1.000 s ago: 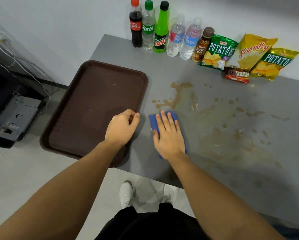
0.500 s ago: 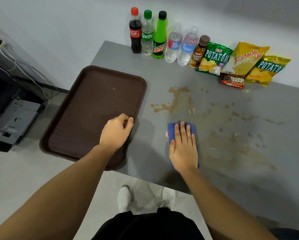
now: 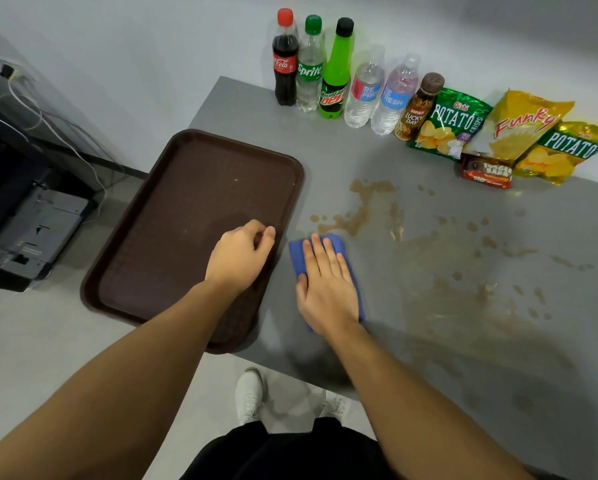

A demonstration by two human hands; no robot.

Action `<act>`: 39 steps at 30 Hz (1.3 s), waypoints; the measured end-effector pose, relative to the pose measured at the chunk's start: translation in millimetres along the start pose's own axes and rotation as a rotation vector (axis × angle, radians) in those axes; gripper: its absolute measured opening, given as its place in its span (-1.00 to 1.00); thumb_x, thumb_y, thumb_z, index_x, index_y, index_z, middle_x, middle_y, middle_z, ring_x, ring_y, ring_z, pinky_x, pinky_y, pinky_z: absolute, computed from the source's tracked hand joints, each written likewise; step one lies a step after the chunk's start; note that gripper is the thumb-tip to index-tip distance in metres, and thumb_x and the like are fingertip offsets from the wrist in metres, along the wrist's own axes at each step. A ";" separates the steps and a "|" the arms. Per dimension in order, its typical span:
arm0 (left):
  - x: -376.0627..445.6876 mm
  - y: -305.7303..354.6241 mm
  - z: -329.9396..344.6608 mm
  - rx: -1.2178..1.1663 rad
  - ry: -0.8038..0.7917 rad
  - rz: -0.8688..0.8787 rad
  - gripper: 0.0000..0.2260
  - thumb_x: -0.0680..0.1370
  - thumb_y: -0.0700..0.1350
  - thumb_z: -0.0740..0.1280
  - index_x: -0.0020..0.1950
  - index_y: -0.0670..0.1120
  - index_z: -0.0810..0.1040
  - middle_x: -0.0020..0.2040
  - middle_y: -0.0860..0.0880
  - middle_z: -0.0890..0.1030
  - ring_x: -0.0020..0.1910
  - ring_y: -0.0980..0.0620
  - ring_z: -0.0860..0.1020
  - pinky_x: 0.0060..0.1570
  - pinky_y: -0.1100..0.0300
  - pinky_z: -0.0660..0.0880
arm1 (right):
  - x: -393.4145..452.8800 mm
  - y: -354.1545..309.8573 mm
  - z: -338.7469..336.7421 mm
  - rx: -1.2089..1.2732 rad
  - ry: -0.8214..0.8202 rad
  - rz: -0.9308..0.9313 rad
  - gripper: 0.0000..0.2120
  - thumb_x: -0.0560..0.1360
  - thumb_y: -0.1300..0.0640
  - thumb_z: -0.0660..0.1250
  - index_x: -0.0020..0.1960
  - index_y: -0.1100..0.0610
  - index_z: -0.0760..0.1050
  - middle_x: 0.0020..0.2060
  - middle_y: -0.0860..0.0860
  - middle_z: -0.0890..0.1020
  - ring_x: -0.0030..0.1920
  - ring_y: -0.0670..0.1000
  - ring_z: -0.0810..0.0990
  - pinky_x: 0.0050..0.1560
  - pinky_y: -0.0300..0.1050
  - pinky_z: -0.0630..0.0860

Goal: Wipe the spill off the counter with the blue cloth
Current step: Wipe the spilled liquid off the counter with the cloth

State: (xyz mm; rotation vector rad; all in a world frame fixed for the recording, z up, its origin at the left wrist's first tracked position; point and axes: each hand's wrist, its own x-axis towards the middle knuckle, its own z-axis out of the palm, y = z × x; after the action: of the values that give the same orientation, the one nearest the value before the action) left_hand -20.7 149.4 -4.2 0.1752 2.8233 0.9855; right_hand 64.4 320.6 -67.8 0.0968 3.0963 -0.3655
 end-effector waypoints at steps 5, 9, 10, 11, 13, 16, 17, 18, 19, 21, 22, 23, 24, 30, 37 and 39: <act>10.7 2.1 2.0 0.008 0.034 -0.028 -0.71 0.69 0.14 0.21 0.06 -0.03 0.59 -0.31 0.09 0.52 -0.24 -0.06 0.56 -0.24 0.11 0.36 | 58.2 19.6 -9.3 -0.005 -0.030 0.012 -0.38 0.65 0.01 0.08 0.66 0.12 0.07 0.66 0.02 0.09 0.67 0.06 0.01 0.65 0.05 -0.03; 15.3 0.4 4.1 0.009 0.021 -0.035 -0.70 0.69 0.15 0.20 0.07 -0.02 0.59 -0.30 0.09 0.55 -0.25 -0.04 0.56 -0.27 0.10 0.35 | 79.8 40.2 -14.6 -0.018 -0.028 0.078 -0.40 0.68 -0.01 0.02 0.67 0.11 0.01 0.67 0.02 0.04 0.67 0.05 -0.04 0.65 0.03 -0.10; 16.3 0.0 4.7 0.010 0.018 -0.036 -0.70 0.69 0.15 0.19 0.06 -0.02 0.59 -0.31 0.10 0.54 -0.26 -0.02 0.55 -0.29 0.10 0.34 | 81.2 45.4 -15.7 -0.012 -0.020 0.100 -0.41 0.68 -0.01 0.01 0.67 0.11 0.01 0.67 0.02 0.04 0.67 0.05 -0.03 0.65 0.03 -0.10; 17.1 0.0 5.1 0.012 0.015 -0.040 -0.70 0.69 0.16 0.19 0.06 -0.02 0.59 -0.31 0.11 0.54 -0.27 -0.01 0.55 -0.30 0.11 0.33 | 81.6 50.8 -17.0 -0.006 -0.013 0.124 -0.41 0.68 -0.01 0.00 0.67 0.11 0.01 0.67 0.03 0.04 0.67 0.05 -0.03 0.65 0.03 -0.11; 18.6 1.3 6.1 0.016 0.009 -0.044 -0.70 0.69 0.16 0.19 0.05 -0.01 0.59 -0.32 0.12 0.53 -0.27 -0.01 0.54 -0.31 0.10 0.33 | 78.6 61.0 -18.9 -0.005 -0.004 0.172 -0.40 0.68 -0.02 -0.02 0.67 0.11 -0.01 0.68 0.04 0.01 0.67 0.06 -0.03 0.65 0.04 -0.10; 19.8 7.1 7.5 0.020 0.000 -0.035 -0.71 0.69 0.14 0.20 0.04 -0.03 0.59 -0.32 0.11 0.52 -0.25 -0.06 0.56 -0.27 0.10 0.34 | 65.2 73.2 -19.7 -0.017 0.017 0.233 -0.40 0.68 -0.03 -0.03 0.67 0.11 -0.03 0.68 0.05 0.01 0.67 0.07 -0.03 0.65 0.06 -0.09; 19.6 10.4 8.2 0.018 0.001 -0.023 -0.71 0.69 0.13 0.21 0.02 -0.03 0.59 -0.32 0.10 0.52 -0.25 -0.07 0.56 -0.27 0.10 0.34 | 58.3 75.5 -19.9 -0.017 0.021 0.253 -0.39 0.68 -0.02 -0.02 0.68 0.11 -0.03 0.67 0.05 0.01 0.67 0.08 -0.03 0.65 0.06 -0.08; 19.4 14.5 9.2 0.011 0.002 -0.006 -0.72 0.69 0.12 0.21 0.01 -0.04 0.59 -0.32 0.09 0.53 -0.25 -0.08 0.56 -0.27 0.09 0.34 | 50.5 76.6 -19.5 -0.018 0.025 0.269 -0.39 0.68 -0.02 -0.02 0.68 0.11 -0.03 0.67 0.05 0.01 0.67 0.08 -0.03 0.66 0.07 -0.07; 18.6 19.5 10.6 0.000 0.001 0.017 -0.72 0.69 0.11 0.22 0.00 -0.04 0.59 -0.30 0.07 0.55 -0.24 -0.07 0.56 -0.27 0.09 0.35 | 41.6 76.3 -18.9 -0.021 0.028 0.280 -0.39 0.67 -0.02 -0.03 0.68 0.11 -0.04 0.67 0.06 0.02 0.67 0.09 -0.03 0.66 0.07 -0.06; 15.9 31.4 14.9 -0.021 0.001 0.079 -0.74 0.69 0.09 0.24 -0.01 -0.06 0.58 -0.25 0.02 0.58 -0.23 -0.06 0.56 -0.25 0.07 0.39 | 21.4 71.3 -16.9 -0.043 0.040 0.277 -0.38 0.66 -0.02 -0.05 0.67 0.13 -0.02 0.67 0.08 0.04 0.67 0.11 0.01 0.65 0.10 0.00; 13.5 37.9 18.0 -0.029 0.004 0.110 -0.75 0.69 0.07 0.25 -0.02 -0.07 0.58 -0.21 0.01 0.59 -0.22 -0.04 0.55 -0.23 0.06 0.42 | 10.8 66.8 -15.2 -0.051 0.053 0.260 -0.38 0.65 -0.02 -0.04 0.67 0.15 0.00 0.66 0.10 0.06 0.66 0.12 0.04 0.65 0.11 0.03; 10.5 44.3 21.1 -0.041 0.009 0.138 -0.77 0.68 0.04 0.27 -0.02 -0.08 0.58 -0.18 0.00 0.60 -0.21 -0.04 0.55 -0.21 0.04 0.44 | 0.9 61.2 -13.0 -0.049 0.071 0.234 -0.39 0.65 -0.01 -0.01 0.66 0.16 0.04 0.66 0.10 0.10 0.66 0.13 0.07 0.64 0.12 0.07; 7.2 50.1 24.5 -0.057 0.015 0.161 -0.79 0.68 0.01 0.29 -0.02 -0.09 0.59 -0.15 -0.02 0.60 -0.20 -0.04 0.56 -0.18 0.03 0.47 | -7.5 55.5 -10.4 -0.035 0.091 0.202 -0.39 0.65 0.00 0.04 0.66 0.16 0.08 0.65 0.11 0.13 0.65 0.12 0.08 0.63 0.13 0.09; -14.2 61.0 38.1 -0.133 0.056 0.148 -0.86 0.67 -0.07 0.29 0.13 -0.08 0.61 0.03 0.00 0.57 -0.07 0.01 0.57 -0.04 0.06 0.54 | 7.0 25.2 3.8 -0.054 0.012 -0.025 -0.38 0.67 -0.05 0.01 0.68 0.08 -0.02 0.68 0.02 0.00 0.67 0.06 -0.10 0.65 0.06 -0.05; -25.6 54.4 47.8 -0.070 -0.055 0.191 -0.72 0.70 -0.09 0.26 0.39 -0.11 0.54 0.29 -0.05 0.56 0.25 -0.01 0.53 0.26 0.10 0.48 | 84.9 43.1 -7.0 -0.032 0.031 0.014 -0.42 0.68 -0.03 0.03 0.66 0.12 0.08 0.66 0.04 0.12 0.66 0.08 0.04 0.65 0.07 0.03; -28.3 53.1 57.6 0.009 -0.097 0.224 -0.66 0.69 -0.13 0.27 0.47 -0.18 0.49 0.39 -0.12 0.53 0.36 -0.10 0.49 0.40 0.07 0.40 | 96.9 56.2 -12.4 -0.029 0.038 0.026 -0.41 0.66 -0.02 0.07 0.65 0.12 0.12 0.65 0.06 0.15 0.66 0.09 0.07 0.64 0.08 0.03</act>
State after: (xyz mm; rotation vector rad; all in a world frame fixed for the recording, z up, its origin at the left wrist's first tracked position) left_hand 20.4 221.3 -12.8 0.5356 2.7633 0.9769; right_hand -28.9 383.7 -71.6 0.1446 3.1330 -0.3216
